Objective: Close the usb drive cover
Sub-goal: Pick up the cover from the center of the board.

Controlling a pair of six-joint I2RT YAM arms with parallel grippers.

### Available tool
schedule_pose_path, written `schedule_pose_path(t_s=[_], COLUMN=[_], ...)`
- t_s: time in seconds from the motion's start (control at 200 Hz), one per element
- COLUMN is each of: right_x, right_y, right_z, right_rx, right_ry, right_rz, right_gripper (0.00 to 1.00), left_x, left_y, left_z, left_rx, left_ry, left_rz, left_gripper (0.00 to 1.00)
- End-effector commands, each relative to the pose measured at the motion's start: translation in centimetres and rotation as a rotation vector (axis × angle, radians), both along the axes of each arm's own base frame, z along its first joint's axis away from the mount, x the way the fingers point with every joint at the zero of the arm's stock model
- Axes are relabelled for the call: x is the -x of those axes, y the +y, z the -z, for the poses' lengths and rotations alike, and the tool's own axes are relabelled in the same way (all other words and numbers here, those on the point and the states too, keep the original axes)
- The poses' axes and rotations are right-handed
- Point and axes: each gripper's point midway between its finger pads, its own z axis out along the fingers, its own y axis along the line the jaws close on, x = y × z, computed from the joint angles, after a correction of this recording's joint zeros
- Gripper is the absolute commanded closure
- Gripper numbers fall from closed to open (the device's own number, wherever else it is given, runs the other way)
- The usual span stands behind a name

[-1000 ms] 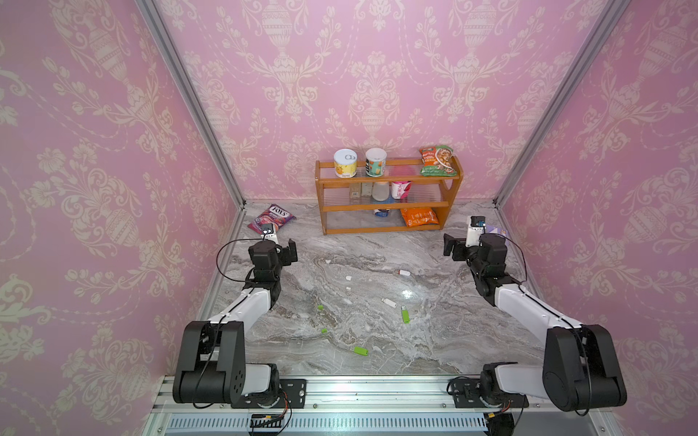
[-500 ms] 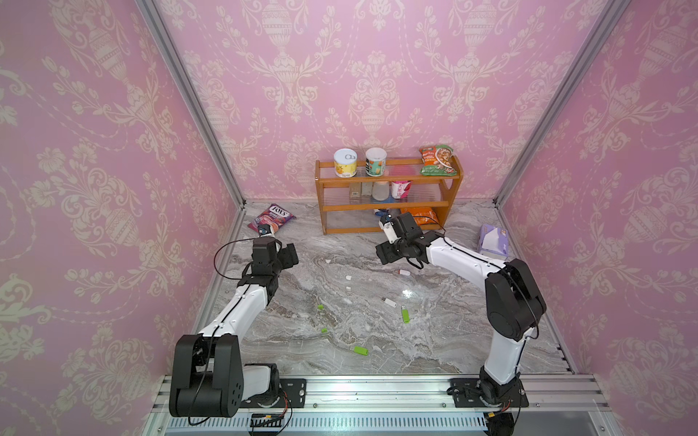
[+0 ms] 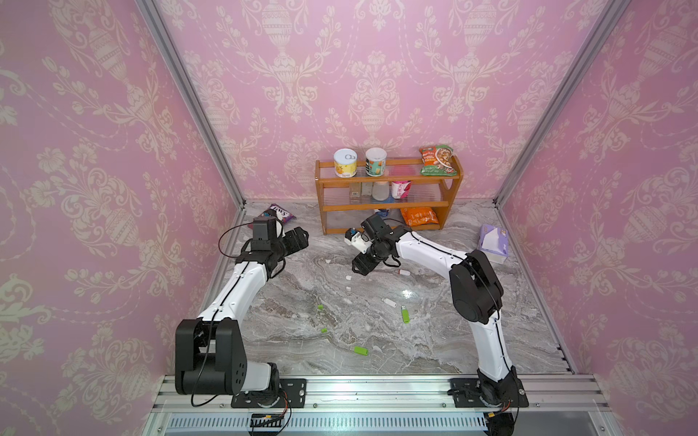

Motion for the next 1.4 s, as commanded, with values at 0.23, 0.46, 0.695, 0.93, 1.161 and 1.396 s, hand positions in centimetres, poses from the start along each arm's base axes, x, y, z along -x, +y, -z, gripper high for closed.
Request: schedule_pose_path(t_s=[0.23,0.46,0.695,0.93,1.161,1.396], right_x=[2.2,2.4,2.2,1.8,1.8,2.3], right_y=[2.8,3.5,3.3,3.2,2.9,2.5], right_z=[1.3,1.5,2.4,3.4,4.4,5.3], right_rx=[0.082,0.094,0.14,0.186,0.21,0.228], right_ry=[-0.051,-0.049,-0.055,-0.036,-0.023,0.0], right_rz=[-0.252,-0.299,-0.33,-0.338,-0.339,-0.35], right_gripper=[0.34,0.35,0.34,0.37,0.42,0.46], left_x=[2.1,3.3,3.6,2.4,2.1,2.0], left_y=[-1.3,1.5,2.6,2.5,2.5,2.7], left_z=[-1.2,0.4,2.1,2.9,3.3,3.9], left_rx=[0.47,0.568,0.543,0.586,0.597,0.593], left_ry=[0.147,0.165,0.182,0.185,0.188,0.197], left_rz=[0.03,-0.074,-0.132,-0.13,-0.131,-0.143], left_gripper=[0.12,0.14,0.14,0.14,0.14,0.14])
